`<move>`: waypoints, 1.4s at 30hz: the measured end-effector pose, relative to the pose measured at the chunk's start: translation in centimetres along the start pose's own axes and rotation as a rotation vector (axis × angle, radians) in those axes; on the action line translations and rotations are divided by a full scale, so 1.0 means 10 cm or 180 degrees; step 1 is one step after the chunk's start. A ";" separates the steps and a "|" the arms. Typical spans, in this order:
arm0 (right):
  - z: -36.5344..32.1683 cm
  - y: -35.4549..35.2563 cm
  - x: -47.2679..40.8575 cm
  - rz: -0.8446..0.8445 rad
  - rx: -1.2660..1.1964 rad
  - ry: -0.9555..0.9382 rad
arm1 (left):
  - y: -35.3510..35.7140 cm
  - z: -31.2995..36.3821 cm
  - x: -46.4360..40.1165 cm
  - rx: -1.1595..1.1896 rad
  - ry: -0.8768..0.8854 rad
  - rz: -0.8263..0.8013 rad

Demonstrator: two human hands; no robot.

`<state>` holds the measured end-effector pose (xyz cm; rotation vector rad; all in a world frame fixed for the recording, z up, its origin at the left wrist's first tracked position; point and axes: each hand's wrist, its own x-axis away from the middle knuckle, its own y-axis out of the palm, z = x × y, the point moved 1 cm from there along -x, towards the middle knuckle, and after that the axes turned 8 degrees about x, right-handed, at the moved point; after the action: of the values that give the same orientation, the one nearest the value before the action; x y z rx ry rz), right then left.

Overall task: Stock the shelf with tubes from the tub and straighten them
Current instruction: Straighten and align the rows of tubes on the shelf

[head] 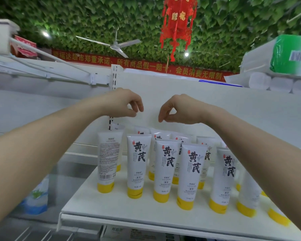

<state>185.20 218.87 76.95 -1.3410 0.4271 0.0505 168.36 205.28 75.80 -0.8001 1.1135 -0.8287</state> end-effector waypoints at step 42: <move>-0.61 0.35 -0.59 -0.0073 -0.0067 -0.0153 | 0.13 -0.66 0.35 0.0034 0.0006 0.0215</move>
<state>177.18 215.14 74.67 -1.3626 0.3715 0.0684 162.97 201.93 71.58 -0.7490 1.1307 -0.7784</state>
